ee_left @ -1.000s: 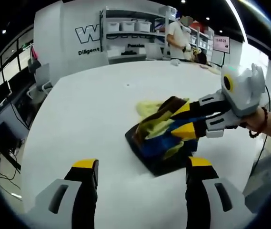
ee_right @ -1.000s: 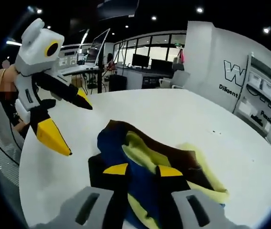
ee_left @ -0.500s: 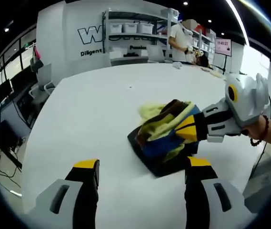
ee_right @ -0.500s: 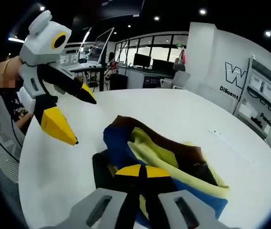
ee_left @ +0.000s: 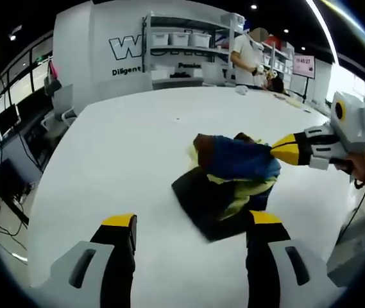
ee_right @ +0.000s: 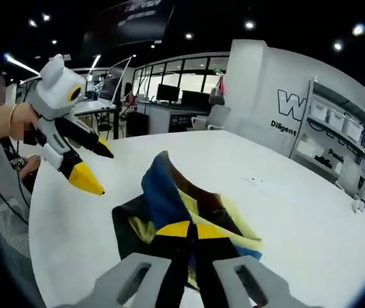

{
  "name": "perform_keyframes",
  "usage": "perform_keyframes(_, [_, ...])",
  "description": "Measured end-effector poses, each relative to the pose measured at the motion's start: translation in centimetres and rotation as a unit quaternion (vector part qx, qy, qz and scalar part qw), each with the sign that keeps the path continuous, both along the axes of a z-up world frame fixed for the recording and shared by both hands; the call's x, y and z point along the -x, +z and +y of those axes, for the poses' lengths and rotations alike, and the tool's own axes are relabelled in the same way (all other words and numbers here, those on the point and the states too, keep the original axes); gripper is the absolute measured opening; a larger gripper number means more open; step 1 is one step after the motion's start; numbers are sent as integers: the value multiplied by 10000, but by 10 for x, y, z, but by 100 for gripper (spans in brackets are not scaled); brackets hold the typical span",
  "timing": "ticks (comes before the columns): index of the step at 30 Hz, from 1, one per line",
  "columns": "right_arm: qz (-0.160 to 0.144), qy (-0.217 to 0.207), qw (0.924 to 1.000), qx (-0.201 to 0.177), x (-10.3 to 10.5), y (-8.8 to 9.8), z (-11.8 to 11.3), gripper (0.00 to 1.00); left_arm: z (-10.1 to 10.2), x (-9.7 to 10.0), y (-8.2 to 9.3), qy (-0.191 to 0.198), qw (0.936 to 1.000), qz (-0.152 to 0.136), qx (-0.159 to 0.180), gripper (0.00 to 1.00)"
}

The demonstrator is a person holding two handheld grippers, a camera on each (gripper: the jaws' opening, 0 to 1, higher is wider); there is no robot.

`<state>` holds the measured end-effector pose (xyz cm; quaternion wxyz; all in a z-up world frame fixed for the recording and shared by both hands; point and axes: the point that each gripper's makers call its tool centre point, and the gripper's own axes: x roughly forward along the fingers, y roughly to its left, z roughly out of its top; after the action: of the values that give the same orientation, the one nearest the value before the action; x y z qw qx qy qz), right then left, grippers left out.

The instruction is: Fold the garment on the visible template until the final outline fits inside the template.

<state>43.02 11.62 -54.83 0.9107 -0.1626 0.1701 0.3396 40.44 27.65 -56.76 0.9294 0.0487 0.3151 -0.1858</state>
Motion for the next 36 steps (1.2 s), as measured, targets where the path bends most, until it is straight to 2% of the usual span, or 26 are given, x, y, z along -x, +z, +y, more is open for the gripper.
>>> perform_keyframes(7, [-161, -663, 9977, -54, -11, 18, -46, 0, -10, -7, -3, -90, 10000, 22, -9, 66])
perform_keyframes(12, [-168, -1015, 9947, 48, -17, 19, -74, 0, -15, -15, -3, -114, 9999, -22, 6, 64])
perform_keyframes(20, [-34, -1429, 9896, -164, -22, 20, -109, 0, -23, -26, -5, -211, 9998, -49, 3, 60])
perform_keyframes(23, [-103, -1526, 9878, 291, -22, 16, -125, 0, -28, -31, -6, -243, 9997, -53, 66, 59])
perform_keyframes(30, [-23, -1852, 9808, 606, -26, 10, -159, 0, -42, -47, -10, -340, 9993, -119, 65, 55])
perform_keyframes(36, [135, -2311, 9684, 924, -25, -1, -198, 0, -52, -63, -12, -334, 9992, -160, 129, 50])
